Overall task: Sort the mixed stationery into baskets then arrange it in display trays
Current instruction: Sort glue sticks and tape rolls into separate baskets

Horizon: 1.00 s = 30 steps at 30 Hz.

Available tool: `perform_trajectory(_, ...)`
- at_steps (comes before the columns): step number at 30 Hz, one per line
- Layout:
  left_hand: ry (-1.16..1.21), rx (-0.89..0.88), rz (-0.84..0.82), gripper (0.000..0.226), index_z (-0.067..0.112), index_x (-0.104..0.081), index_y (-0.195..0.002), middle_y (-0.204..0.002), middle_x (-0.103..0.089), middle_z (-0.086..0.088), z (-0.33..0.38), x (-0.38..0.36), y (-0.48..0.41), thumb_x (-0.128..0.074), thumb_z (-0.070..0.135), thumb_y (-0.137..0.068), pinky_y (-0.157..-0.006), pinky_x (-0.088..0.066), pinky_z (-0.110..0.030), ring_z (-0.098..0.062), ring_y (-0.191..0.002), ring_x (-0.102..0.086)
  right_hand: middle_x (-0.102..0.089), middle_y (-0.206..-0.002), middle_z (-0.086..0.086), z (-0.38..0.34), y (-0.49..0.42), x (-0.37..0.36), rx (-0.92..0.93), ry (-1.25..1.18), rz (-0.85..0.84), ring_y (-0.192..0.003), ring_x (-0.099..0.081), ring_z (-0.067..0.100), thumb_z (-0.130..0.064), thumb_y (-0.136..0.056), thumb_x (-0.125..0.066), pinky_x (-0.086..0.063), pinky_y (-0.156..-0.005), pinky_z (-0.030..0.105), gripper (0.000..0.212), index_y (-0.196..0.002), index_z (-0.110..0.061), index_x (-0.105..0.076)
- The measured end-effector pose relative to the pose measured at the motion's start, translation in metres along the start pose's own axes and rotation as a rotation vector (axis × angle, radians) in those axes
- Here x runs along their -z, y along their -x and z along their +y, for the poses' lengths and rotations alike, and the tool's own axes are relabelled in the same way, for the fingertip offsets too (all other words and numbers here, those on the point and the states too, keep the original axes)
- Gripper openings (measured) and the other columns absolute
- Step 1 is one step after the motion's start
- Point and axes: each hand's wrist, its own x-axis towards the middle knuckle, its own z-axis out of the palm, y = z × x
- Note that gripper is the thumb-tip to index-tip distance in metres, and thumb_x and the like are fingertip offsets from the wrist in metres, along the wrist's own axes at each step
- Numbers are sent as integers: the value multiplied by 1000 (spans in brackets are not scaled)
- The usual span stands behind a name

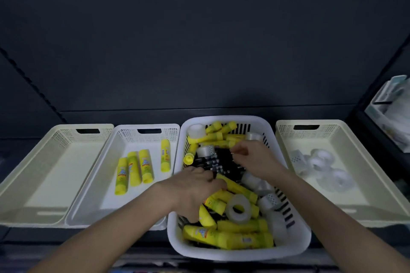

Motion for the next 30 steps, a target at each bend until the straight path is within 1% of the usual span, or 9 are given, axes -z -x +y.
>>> perform_trajectory(5,-48,25,99,72,18,-36,-127,-102,-53,-4,-3,-6,-5,-69,22,-63,-82,-41,-37,-24,-92,-47,-66,-104,-1,4,3,0,42,-22,-52,-95,-59,9,-16,-90,-60,-41,-68,8,20,-109,-14,-66)
perform_trajectory(7,26,33,152,62,18,-41,-121,-97,-57,-4,-6,-6,-6,-65,21,-64,-76,-45,-36,-24,-87,-51,-65,-102,-3,5,4,2,53,-34,-70,-96,-60,9,-17,-89,-61,-43,-72,9,20,-108,-16,-66)
perform_trajectory(11,233,72,298,34,24,-42,-97,-85,-59,1,-8,0,-9,-60,22,-68,-61,-48,-35,-24,-75,-56,-67,-104,-1,10,4,6,55,-53,-71,-98,-62,11,-15,-88,-62,-50,-85,23,19,-107,-17,-67)
perform_trajectory(15,423,253,472,36,30,-38,-93,-77,-55,8,-15,6,-9,-62,23,-67,-55,-46,-31,-20,-70,-55,-67,-107,1,13,8,8,84,-22,-69,-97,-62,10,-15,-86,-65,-46,-78,15,24,-110,-15,-66)
perform_trajectory(17,546,336,544,39,35,-35,-91,-70,-51,11,-16,7,-9,-60,27,-63,-51,-39,-26,-12,-64,-53,-64,-113,0,11,14,10,113,41,-143,-102,-60,9,-18,-84,-68,-44,-79,12,35,-118,-14,-62)
perform_trajectory(19,641,384,590,37,41,-33,-87,-66,-51,13,-14,6,-9,-55,32,-59,-48,-34,-23,-1,-61,-52,-62,-116,-4,6,23,11,176,194,-297,-101,-57,7,-28,-81,-70,-46,-81,19,46,-125,-19,-57)
perform_trajectory(23,726,413,658,32,46,-37,-80,-64,-52,14,-11,1,-10,-56,34,-58,-47,-33,-20,2,-57,-52,-63,-101,-1,-7,39,16,233,288,-474,-91,-60,15,-44,-77,-70,-52,-82,43,43,-111,-20,-59)
perform_trajectory(27,805,406,721,33,51,-40,-80,-69,-57,27,-9,3,-11,-56,32,-58,-43,-33,-10,7,-58,-52,-56,-104,-1,-11,49,18,251,538,-536,-94,-54,19,-66,-67,-66,-49,-82,43,62,-109,-21,-54)
perform_trajectory(30,834,408,724,31,46,-41,-81,-68,-56,29,-8,4,-12,-58,31,-59,-43,-33,-11,5,-56,-51,-52,-108,-2,-5,55,12,279,625,-447,-98,-50,21,-58,-66,-67,-48,-82,41,59,-112,-23,-53)
